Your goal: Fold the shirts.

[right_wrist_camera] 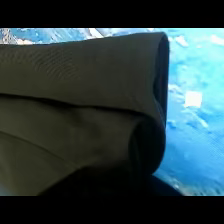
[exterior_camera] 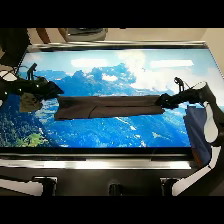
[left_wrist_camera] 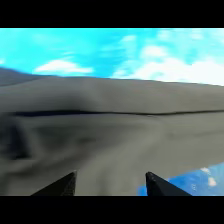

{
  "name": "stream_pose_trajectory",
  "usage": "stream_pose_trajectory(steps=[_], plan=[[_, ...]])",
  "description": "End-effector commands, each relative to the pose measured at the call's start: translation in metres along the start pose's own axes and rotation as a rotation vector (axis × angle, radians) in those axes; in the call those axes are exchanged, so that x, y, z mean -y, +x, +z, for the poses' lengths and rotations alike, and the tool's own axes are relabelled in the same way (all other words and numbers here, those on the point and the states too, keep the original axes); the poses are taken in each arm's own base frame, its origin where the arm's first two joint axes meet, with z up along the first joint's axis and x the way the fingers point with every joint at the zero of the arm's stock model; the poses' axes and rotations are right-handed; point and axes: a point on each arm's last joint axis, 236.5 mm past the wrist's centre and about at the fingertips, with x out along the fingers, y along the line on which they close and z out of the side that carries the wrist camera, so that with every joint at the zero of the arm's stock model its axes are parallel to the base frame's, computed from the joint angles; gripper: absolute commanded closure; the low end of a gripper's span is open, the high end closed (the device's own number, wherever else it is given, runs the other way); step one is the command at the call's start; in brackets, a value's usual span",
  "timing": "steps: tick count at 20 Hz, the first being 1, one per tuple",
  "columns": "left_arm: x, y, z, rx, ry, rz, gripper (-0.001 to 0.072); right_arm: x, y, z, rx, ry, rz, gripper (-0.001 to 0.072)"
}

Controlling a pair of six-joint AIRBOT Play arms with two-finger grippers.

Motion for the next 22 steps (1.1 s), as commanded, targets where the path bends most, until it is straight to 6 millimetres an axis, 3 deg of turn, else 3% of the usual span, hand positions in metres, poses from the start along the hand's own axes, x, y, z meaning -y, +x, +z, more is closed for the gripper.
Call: stream_pose_trajectory(steps=[1, 3, 5, 7, 9, 14, 17, 22], plan=[[0.052, -0.011, 0.000, 0.046, 0.110, -0.024, 0.0221, -0.016, 0.018, 0.003, 0.000, 0.054, 0.048, 0.0648], [0.079, 0.004, -0.010, 0.022, 0.162, -0.045, 0.0465, -0.036, 0.001, 0.015, 0.060, -0.010, 0.076, 0.0665], [0.106, 0.034, -0.025, -0.007, 0.206, -0.069, 0.0659, -0.061, -0.032, 0.024, 0.122, -0.106, 0.064, 0.0666], [0.142, 0.069, -0.044, -0.032, 0.240, -0.118, 0.0673, -0.095, -0.073, 0.022, 0.170, -0.205, 0.062, 0.0667], [0.181, 0.107, -0.067, -0.042, 0.243, -0.183, 0.0673, -0.130, -0.113, 0.007, 0.191, -0.293, 0.060, 0.0667], [0.227, 0.173, -0.099, -0.078, 0.077, -0.262, 0.0674, -0.201, -0.200, -0.042, 0.271, -0.482, 0.004, 0.0666], [0.267, 0.210, -0.139, -0.171, -0.011, -0.396, 0.0674, -0.227, -0.227, -0.070, 0.297, -0.541, -0.008, 0.0666], [0.320, 0.267, -0.200, -0.319, -0.102, -0.501, 0.0674, -0.246, -0.247, -0.095, 0.311, -0.558, -0.018, 0.0664]])
